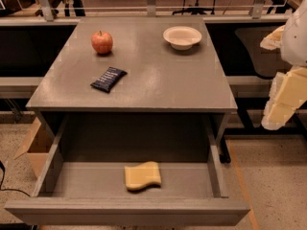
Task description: Pick sponge from top drawer and place on counter
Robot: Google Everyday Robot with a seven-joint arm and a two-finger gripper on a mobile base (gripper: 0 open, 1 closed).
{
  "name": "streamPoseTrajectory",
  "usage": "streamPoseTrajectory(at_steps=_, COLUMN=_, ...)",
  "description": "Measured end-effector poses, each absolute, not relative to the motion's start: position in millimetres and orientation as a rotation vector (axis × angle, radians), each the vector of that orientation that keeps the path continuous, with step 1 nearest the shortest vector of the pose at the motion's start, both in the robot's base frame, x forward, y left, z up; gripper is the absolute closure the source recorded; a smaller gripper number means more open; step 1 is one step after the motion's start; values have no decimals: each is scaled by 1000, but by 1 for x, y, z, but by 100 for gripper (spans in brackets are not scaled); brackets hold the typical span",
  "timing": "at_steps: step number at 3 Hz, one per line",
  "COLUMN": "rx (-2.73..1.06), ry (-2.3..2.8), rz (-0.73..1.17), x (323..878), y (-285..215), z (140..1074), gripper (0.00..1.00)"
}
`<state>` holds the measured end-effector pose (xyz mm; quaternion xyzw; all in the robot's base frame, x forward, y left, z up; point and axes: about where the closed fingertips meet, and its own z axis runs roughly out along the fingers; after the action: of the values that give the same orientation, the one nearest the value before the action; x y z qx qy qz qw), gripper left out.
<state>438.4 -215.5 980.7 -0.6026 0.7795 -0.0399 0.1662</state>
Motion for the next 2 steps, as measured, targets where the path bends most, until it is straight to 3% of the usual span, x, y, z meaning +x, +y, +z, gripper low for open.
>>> streamPoseTrajectory(at_steps=2, rx=-1739, ry=2215, rz=-29, x=432, y=-204, z=957, gripper=0)
